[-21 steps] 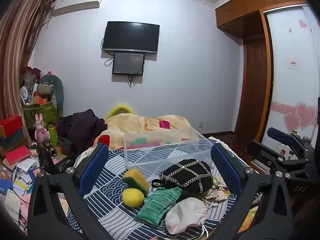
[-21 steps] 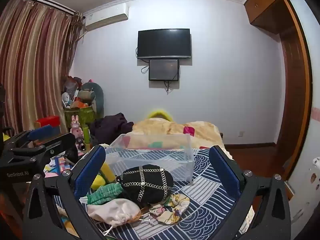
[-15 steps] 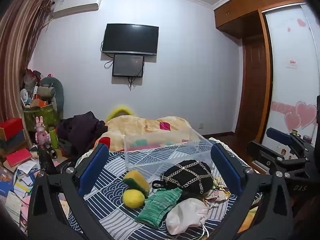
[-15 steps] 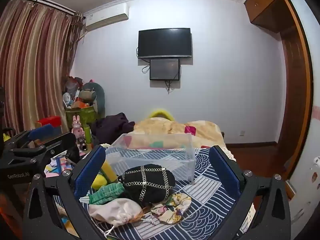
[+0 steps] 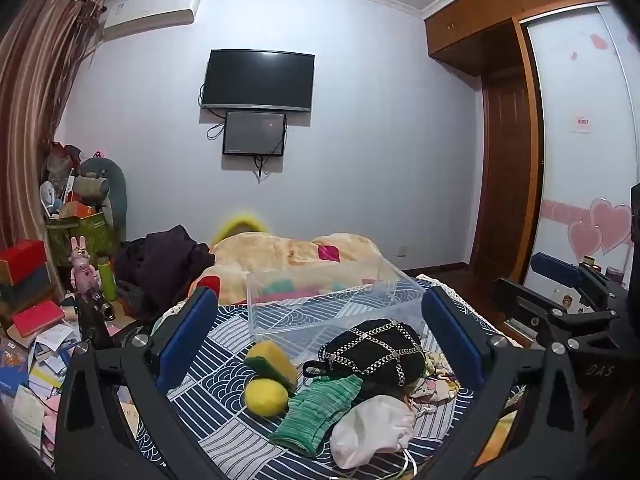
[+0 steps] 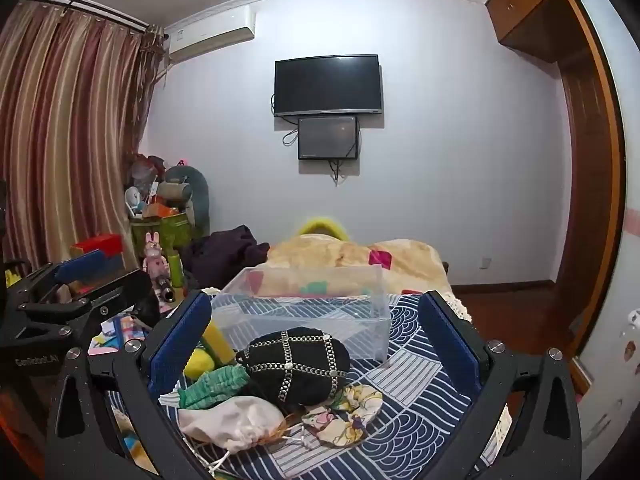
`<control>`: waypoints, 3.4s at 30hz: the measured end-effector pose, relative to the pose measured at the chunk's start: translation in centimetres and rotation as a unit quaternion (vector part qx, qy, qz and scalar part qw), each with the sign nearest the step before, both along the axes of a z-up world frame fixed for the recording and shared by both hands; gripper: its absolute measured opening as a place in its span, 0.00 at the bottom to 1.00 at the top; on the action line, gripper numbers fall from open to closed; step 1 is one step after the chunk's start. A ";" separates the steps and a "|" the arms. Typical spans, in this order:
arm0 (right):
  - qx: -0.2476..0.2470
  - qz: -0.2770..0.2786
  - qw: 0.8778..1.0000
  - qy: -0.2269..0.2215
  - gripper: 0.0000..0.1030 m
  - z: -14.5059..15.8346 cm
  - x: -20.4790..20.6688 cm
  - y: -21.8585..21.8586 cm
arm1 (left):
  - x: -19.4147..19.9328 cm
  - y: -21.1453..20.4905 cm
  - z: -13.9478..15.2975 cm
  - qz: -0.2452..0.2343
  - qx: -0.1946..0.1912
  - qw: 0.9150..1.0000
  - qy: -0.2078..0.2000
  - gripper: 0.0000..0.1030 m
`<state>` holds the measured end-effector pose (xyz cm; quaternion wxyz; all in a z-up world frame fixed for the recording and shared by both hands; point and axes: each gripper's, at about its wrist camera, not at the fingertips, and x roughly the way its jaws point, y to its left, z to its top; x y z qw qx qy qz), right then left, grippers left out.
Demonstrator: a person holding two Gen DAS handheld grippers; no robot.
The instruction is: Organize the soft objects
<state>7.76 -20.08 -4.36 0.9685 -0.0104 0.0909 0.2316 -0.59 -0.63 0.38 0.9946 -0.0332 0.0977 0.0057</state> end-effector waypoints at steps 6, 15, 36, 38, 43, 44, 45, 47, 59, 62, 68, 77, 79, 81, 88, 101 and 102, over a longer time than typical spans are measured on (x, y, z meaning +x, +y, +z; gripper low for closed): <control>0.003 0.001 1.000 0.002 1.00 0.0 0.2 -0.3 | 0.0 0.0 0.0 0.000 0.000 1.000 -0.001 1.00; 0.003 0.002 1.000 0.003 1.00 0.1 0.2 -0.3 | -0.2 0.0 0.1 0.003 0.006 1.000 -0.004 1.00; 0.005 0.005 1.000 0.001 1.00 0.3 -0.2 -0.1 | -0.3 -0.2 0.0 0.001 0.008 1.000 -0.004 1.00; 0.005 0.006 1.000 0.001 1.00 0.4 -0.3 0.0 | -0.3 -0.2 0.0 0.001 0.008 1.000 -0.003 1.00; 0.005 0.007 1.000 0.000 1.00 0.4 -0.4 -0.1 | -0.4 -0.3 0.0 0.000 0.009 1.000 -0.004 1.00; 0.006 0.007 1.000 0.000 1.00 0.3 -0.4 -0.1 | -0.4 -0.3 0.0 0.000 0.010 1.000 -0.005 1.00; 0.006 0.007 1.000 0.001 1.00 0.4 -0.4 -0.1 | -0.4 -0.3 0.0 0.000 0.011 1.000 -0.005 1.00; 0.006 0.006 1.000 0.001 1.00 0.4 -0.4 -0.1 | -0.3 -0.4 -0.1 -0.001 0.011 1.000 -0.005 1.00; 0.008 0.007 1.000 0.001 1.00 0.5 -0.3 -0.1 | -0.3 -0.3 -0.1 -0.004 0.008 1.000 -0.005 1.00; 0.009 0.008 1.000 0.001 1.00 0.5 -0.3 -0.1 | -0.3 -0.4 -0.1 -0.005 0.009 1.000 -0.005 1.00; 0.011 0.009 1.000 0.004 1.00 0.3 0.1 -0.2 | -0.2 -0.5 -0.4 -0.006 0.009 1.000 -0.003 1.00; 0.019 0.003 0.999 0.042 1.00 -0.9 1.9 -0.7 | 0.9 0.2 -1.7 -0.001 0.011 1.000 0.015 1.00; 0.016 0.003 0.998 0.054 1.00 -1.5 2.6 -0.7 | 1.4 0.7 -2.3 0.002 0.009 1.000 0.023 1.00; 0.012 0.002 0.998 0.069 1.00 -2.1 3.3 -0.7 | 1.9 1.3 -3.0 0.004 0.002 0.999 0.034 0.98; 0.014 0.030 0.990 0.138 0.89 -4.3 5.5 -0.7 | 4.1 3.8 -6.0 0.010 -0.035 0.995 0.096 0.73; -0.011 0.065 0.978 0.199 0.83 -7.1 8.2 1.9 | 8.0 5.7 -11.1 0.015 -0.075 0.977 0.197 0.49; -0.013 0.068 0.977 0.204 0.80 -7.3 8.5 2.1 | 8.3 5.9 -11.5 0.012 -0.082 0.976 0.203 0.46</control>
